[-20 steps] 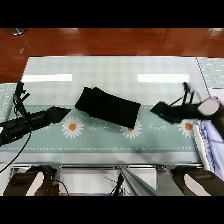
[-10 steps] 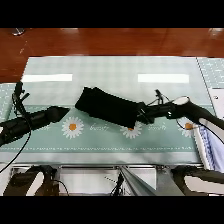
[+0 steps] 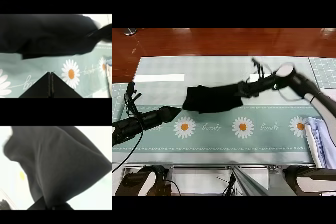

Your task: Fold the shirts.

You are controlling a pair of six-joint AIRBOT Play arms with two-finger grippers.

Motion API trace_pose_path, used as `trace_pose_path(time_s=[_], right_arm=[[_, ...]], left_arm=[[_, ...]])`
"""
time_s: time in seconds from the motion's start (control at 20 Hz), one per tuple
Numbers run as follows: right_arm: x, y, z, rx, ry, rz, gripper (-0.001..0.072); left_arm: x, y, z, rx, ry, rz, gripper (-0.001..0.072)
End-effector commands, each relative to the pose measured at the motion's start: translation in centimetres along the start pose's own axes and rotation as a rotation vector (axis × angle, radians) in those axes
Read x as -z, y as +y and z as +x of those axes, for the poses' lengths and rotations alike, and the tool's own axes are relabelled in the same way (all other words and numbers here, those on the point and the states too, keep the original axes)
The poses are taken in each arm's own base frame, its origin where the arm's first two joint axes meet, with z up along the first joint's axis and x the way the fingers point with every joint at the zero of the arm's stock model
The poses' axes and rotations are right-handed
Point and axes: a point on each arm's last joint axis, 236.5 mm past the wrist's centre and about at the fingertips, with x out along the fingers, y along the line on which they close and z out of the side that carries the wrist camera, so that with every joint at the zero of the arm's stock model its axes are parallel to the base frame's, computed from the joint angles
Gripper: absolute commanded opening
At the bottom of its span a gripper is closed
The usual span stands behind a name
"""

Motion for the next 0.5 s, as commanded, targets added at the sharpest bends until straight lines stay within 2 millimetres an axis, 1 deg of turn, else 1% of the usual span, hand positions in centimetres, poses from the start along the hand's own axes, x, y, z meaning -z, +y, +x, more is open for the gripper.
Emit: trace_pose_path(time_s=[0.0, 0.05, 0.1, 0.15, 0.25, 0.35, 0.45], right_arm=[[-2.9, 3.8, -7.4, 0.129, -0.034, -0.16, 0.0021], [-3.6, 4.2, -9.9, 0.163, -0.047, -0.161, 0.0021], [-4.1, 4.1, -12.3, 0.208, -0.063, -0.151, 0.0021], [-4.6, 3.6, -14.7, 0.253, -0.082, -0.131, 0.0021], [-4.8, 1.6, -20.3, 0.348, -0.132, -0.048, 0.0022], [-3.5, -0.9, -25.9, 0.413, -0.191, 0.086, 0.0022], [-1.2, -3.0, -31.0, 0.454, -0.251, 0.231, 0.0022]], left_arm=[[0.0, 0.0, 0.0, 0.0, -0.001, 0.0, 0.0029], [0.0, 0.0, 0.0, 0.0, -0.001, 0.0, 0.0029], [0.0, 0.0, 0.0, 0.0, -0.001, 0.0, 0.0029], [0.0, 0.0, 0.0, 0.0, -0.001, 0.0, 0.0029], [0.0, 0.0, 0.0, 0.0, -0.001, 0.0, 0.0029], [0.0, 0.0, 0.0, -0.001, 0.0, 0.007, 0.0029], [0.0, 0.0, 0.0, -0.001, 0.0, 0.052, 0.0029]])
